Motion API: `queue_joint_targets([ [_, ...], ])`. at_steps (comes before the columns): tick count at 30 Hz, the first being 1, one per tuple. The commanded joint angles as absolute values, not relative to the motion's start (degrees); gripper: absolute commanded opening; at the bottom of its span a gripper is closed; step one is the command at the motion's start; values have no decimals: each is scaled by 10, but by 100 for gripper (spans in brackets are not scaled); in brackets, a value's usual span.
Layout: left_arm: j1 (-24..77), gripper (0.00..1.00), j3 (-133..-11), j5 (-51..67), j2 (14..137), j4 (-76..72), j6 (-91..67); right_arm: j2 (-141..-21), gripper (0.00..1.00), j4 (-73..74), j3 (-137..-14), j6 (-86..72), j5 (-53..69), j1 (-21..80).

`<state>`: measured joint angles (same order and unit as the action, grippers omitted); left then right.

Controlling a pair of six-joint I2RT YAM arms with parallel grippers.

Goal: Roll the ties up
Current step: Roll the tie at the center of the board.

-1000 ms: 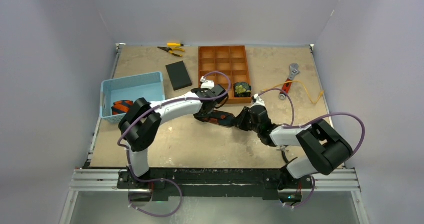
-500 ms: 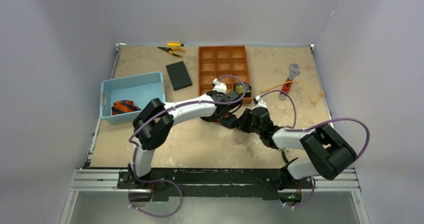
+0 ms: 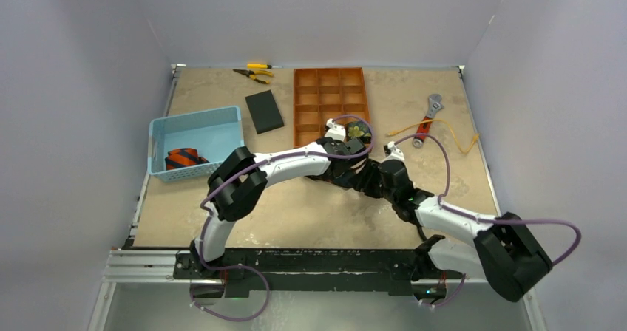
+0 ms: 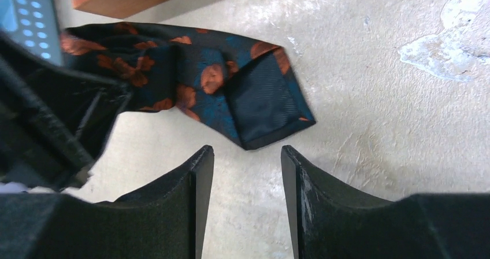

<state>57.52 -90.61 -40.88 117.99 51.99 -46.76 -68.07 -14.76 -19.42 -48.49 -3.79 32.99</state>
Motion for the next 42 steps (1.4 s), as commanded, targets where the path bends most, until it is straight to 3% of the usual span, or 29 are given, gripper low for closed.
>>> queue_joint_targets([
  [1,591,0,-940,-419,1201,521,-454,-615,51,-89,-191,-478,-65,330],
  [6,605,1,-950,-411,1212,510,-441,-586,50,-77,-173,-485,-71,330],
  [19,621,40,-940,-352,1195,441,-407,-584,51,-84,-158,-507,-63,328],
  [29,630,45,-915,-330,1172,396,-389,-578,51,-87,-155,-515,-58,320],
  [34,632,36,-916,-340,1166,389,-378,-595,51,-107,-149,-524,-48,302],
  [38,632,1,-920,-365,1175,406,-373,-616,50,-115,-158,-519,-47,299],
  [42,633,0,-935,-414,1191,467,-376,-633,49,-125,-167,-512,-41,299],
])
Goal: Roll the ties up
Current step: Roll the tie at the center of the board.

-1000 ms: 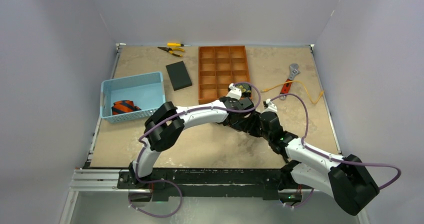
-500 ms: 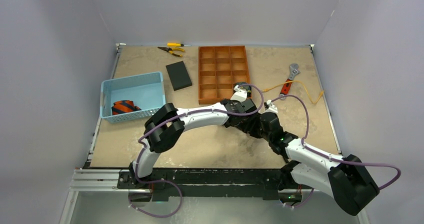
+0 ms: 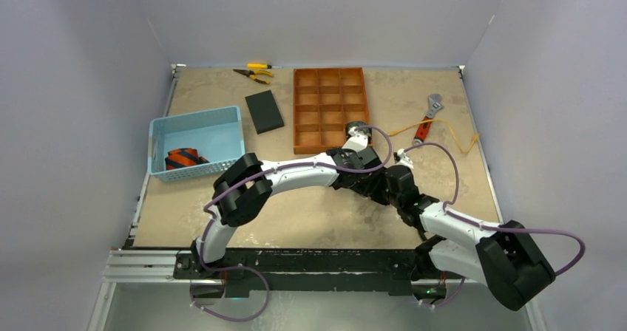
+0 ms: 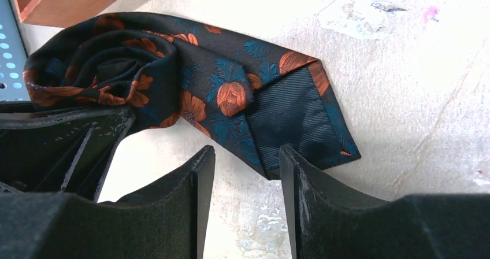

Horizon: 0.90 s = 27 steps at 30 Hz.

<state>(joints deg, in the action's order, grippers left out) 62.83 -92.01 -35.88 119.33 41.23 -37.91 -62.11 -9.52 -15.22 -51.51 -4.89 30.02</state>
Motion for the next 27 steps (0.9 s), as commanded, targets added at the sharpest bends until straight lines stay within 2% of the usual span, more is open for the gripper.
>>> queue_joint_targets([
  [1,633,0,-937,-426,1192,479,-378,-640,49,-131,-168,-512,-37,299],
  [9,662,0,-983,-492,1211,524,-383,-646,49,-141,-168,-514,-23,298],
  [10,665,3,-992,-491,1219,527,-383,-640,49,-138,-166,-514,-25,298],
  [12,673,20,-1001,-486,1228,523,-379,-629,50,-134,-162,-516,-27,299],
  [14,675,33,-1002,-470,1231,508,-373,-619,51,-130,-156,-518,-26,299],
  [16,676,42,-1000,-455,1229,491,-370,-611,51,-126,-149,-521,-26,298],
  [23,673,59,-999,-431,1235,461,-361,-579,52,-114,-131,-532,-26,298],
  [27,668,60,-992,-426,1230,454,-365,-571,52,-110,-131,-533,-25,299],
])
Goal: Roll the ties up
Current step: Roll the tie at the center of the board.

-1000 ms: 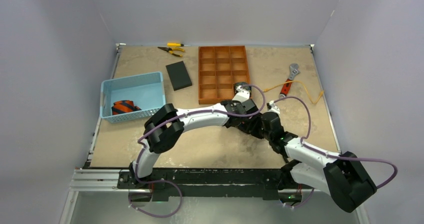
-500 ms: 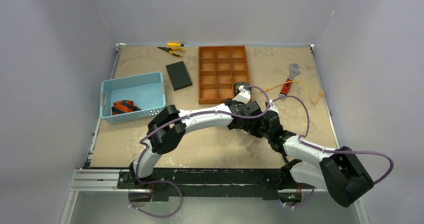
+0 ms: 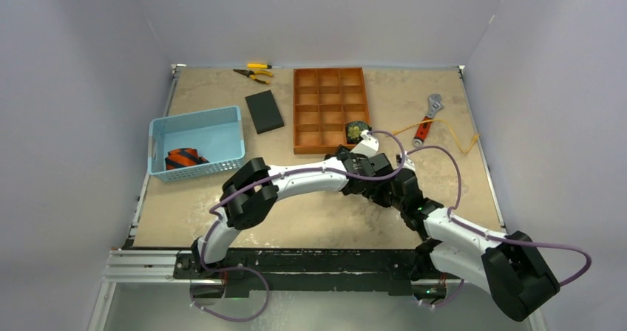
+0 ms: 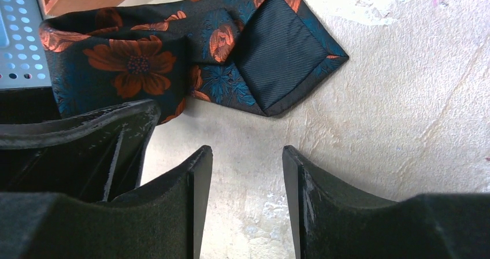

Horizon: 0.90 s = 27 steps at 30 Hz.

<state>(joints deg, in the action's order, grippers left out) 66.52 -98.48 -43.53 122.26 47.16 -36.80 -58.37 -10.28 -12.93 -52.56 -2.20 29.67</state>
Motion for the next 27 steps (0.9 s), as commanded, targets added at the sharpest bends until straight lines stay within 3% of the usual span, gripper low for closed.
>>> queue_joint_targets([
  [1,665,60,-988,-423,1225,452,-366,-571,52,-111,-131,-533,-23,299],
  [10,618,64,-901,-348,1130,386,-373,-578,66,-129,-153,-515,24,298],
  [27,589,70,-861,-305,1032,349,-371,-592,71,-117,-205,-495,49,298],
])
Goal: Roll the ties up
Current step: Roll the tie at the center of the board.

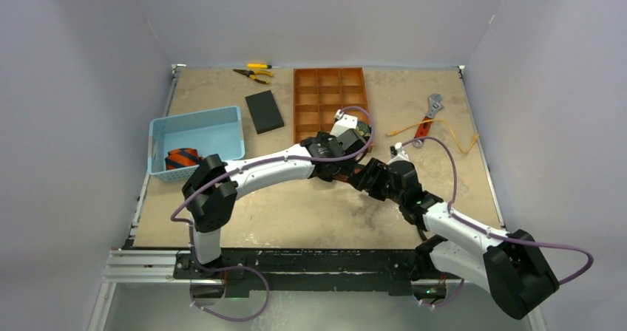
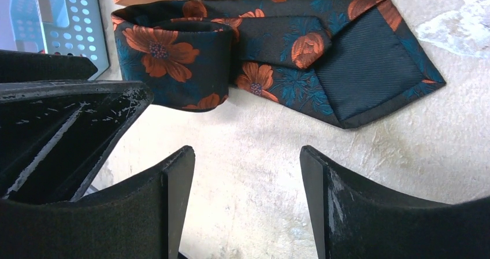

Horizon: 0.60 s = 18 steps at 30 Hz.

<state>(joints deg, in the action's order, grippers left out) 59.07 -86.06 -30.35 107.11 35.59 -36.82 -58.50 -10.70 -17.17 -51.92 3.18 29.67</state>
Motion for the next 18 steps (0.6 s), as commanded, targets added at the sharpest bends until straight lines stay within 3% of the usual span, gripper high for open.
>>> queue_joint_targets([
  [1,585,70,-854,-309,1020,349,-374,-596,71,-118,-214,-487,41,298],
  [6,549,70,-761,-329,917,318,-388,-620,71,-107,-259,-479,49,299],
  [10,470,69,-636,-222,813,208,-385,-647,66,-113,-291,-476,58,299],
  [18,350,62,-475,-15,741,-25,-387,-738,38,-149,-357,-479,104,302],
])
